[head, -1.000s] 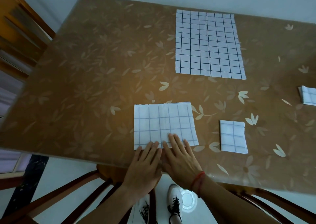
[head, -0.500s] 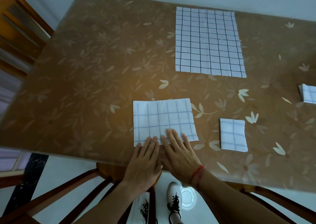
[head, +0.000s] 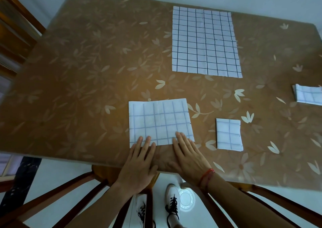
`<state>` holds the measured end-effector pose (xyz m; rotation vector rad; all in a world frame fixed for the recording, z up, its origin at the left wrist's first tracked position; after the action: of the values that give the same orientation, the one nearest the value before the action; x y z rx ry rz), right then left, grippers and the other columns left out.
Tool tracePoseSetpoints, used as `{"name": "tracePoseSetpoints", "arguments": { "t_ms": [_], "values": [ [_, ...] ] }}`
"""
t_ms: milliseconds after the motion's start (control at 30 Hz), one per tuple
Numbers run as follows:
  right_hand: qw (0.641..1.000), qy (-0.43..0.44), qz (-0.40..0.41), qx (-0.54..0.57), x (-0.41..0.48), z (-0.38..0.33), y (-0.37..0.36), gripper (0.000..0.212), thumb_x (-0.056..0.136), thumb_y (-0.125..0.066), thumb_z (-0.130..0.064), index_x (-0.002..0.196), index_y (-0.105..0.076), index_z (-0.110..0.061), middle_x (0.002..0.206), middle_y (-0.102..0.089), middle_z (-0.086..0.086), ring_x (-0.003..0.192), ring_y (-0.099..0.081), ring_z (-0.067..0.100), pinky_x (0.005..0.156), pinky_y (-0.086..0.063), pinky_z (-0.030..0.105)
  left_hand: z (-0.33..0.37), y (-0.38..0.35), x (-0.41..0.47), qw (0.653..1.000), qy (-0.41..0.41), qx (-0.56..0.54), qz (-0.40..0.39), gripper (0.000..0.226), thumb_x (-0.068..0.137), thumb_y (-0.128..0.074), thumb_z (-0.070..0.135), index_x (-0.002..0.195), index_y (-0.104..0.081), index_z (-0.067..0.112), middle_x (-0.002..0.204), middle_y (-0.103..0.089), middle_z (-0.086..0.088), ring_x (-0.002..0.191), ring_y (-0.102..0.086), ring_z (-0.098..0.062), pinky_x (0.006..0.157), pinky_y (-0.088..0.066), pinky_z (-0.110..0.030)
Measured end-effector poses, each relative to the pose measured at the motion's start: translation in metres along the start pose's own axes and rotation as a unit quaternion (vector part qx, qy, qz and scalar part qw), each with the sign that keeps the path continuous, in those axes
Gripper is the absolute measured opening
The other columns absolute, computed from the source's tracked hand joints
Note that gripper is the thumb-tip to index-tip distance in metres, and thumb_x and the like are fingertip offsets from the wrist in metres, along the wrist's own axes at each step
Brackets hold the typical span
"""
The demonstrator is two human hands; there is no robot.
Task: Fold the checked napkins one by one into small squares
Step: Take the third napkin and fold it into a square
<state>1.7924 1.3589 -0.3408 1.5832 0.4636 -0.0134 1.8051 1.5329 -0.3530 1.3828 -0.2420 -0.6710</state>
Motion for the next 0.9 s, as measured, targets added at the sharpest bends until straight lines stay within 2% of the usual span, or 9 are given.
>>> {"name": "tracePoseSetpoints", "arguments": {
  "t_ms": [167, 333, 433, 500, 633, 700, 767, 800, 900],
  "values": [
    [0.999, -0.038, 0.006, -0.005, -0.009, 0.02, -0.001, 0.077, 0.096, -0.025, -0.058, 0.146, -0.029, 0.0, 0.156, -0.017, 0.021, 0.144, -0.018, 0.034, 0.112, -0.032, 0.049, -0.001, 0.0, 0.001, 1.0, -0.003, -0.017, 0.002, 0.069, 0.096, -0.035, 0.048, 0.152, -0.022, 0.012, 0.161, -0.005, -0.012, 0.148, 0.001, -0.032, 0.116, -0.02, -0.053],
    [0.999, -0.051, 0.014, 0.001, -0.008, 0.018, -0.002, 0.077, 0.095, -0.026, -0.057, 0.146, -0.029, 0.0, 0.156, -0.017, 0.021, 0.145, -0.016, 0.034, 0.114, -0.024, 0.048, -0.002, 0.0, 0.0, 1.0, 0.002, -0.009, 0.001, 0.068, 0.095, -0.035, 0.05, 0.152, -0.023, 0.014, 0.161, -0.006, -0.014, 0.148, 0.002, -0.034, 0.116, -0.019, -0.052],
    [0.996, -0.05, 0.021, 0.063, -0.006, 0.02, 0.006, 0.068, 0.094, -0.034, -0.05, 0.146, -0.031, -0.005, 0.156, -0.019, 0.017, 0.144, -0.02, 0.034, 0.114, -0.028, 0.047, -0.002, 0.001, -0.001, 1.0, 0.006, 0.002, 0.0, 0.066, 0.095, -0.034, 0.049, 0.151, -0.026, 0.015, 0.161, -0.008, -0.014, 0.148, 0.001, -0.035, 0.116, -0.017, -0.053],
    [0.987, -0.071, 0.054, 0.136, -0.002, 0.025, 0.019, 0.061, 0.091, -0.044, -0.042, 0.143, -0.037, -0.011, 0.152, -0.028, 0.015, 0.135, -0.035, 0.034, 0.109, -0.038, 0.045, -0.002, 0.002, 0.0, 1.0, 0.01, 0.005, -0.005, 0.067, 0.094, -0.033, 0.05, 0.151, -0.025, 0.017, 0.161, -0.006, -0.013, 0.148, 0.003, -0.035, 0.116, -0.013, -0.051],
    [0.911, -0.225, 0.093, 0.332, 0.015, 0.052, 0.041, 0.048, 0.09, -0.057, -0.03, 0.135, -0.051, -0.014, 0.135, -0.048, 0.01, 0.123, -0.046, 0.025, 0.101, -0.04, 0.033, -0.002, 0.005, 0.001, 0.999, 0.027, -0.016, -0.005, 0.067, 0.095, -0.029, 0.052, 0.153, -0.019, 0.02, 0.162, 0.0, -0.009, 0.147, 0.01, -0.032, 0.116, -0.007, -0.049],
    [0.869, -0.294, 0.096, 0.387, 0.025, 0.067, 0.05, 0.039, 0.089, -0.057, -0.028, 0.126, -0.059, -0.013, 0.117, -0.063, 0.009, 0.11, -0.057, 0.027, 0.091, -0.045, 0.032, -0.001, 0.006, 0.0, 0.999, 0.029, -0.023, -0.002, 0.067, 0.095, -0.03, 0.052, 0.153, -0.02, 0.02, 0.162, -0.001, -0.009, 0.147, 0.009, -0.032, 0.116, -0.007, -0.049],
    [0.816, -0.355, 0.074, 0.45, 0.033, 0.077, 0.056, 0.03, 0.088, -0.056, -0.028, 0.112, -0.066, -0.014, 0.103, -0.069, 0.008, 0.101, -0.061, 0.029, 0.085, -0.049, 0.034, -0.001, 0.006, 0.0, 0.999, 0.025, -0.021, 0.0, 0.066, 0.095, -0.032, 0.051, 0.152, -0.022, 0.019, 0.162, -0.003, -0.01, 0.148, 0.007, -0.032, 0.115, -0.009, -0.049],
    [0.799, -0.375, 0.063, 0.466, 0.036, 0.081, 0.057, 0.025, 0.086, -0.056, -0.029, 0.103, -0.069, -0.016, 0.097, -0.07, 0.009, 0.097, -0.063, 0.03, 0.082, -0.05, 0.035, -0.002, 0.006, 0.0, 1.0, 0.024, -0.02, 0.001, 0.065, 0.095, -0.033, 0.05, 0.151, -0.023, 0.019, 0.162, -0.005, -0.01, 0.148, 0.006, -0.033, 0.115, -0.01, -0.05],
    [0.783, -0.401, 0.045, 0.473, 0.043, 0.088, 0.057, 0.023, 0.081, -0.052, -0.034, 0.083, -0.071, -0.019, 0.081, -0.068, 0.007, 0.084, -0.065, 0.031, 0.074, -0.053, 0.034, -0.003, 0.005, 0.0, 0.999, 0.024, -0.022, 0.0, 0.064, 0.095, -0.035, 0.049, 0.151, -0.025, 0.019, 0.162, -0.007, -0.01, 0.148, 0.003, -0.033, 0.114, -0.012, -0.05]
  ]
}}
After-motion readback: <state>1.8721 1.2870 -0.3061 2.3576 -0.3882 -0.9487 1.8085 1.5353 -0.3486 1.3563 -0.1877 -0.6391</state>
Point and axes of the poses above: each hand's wrist, its own x-axis towards the middle knuckle, its own y-axis out of the back of the hand, z = x × y, the point moved 6 cm from there along x, towards the middle knuckle
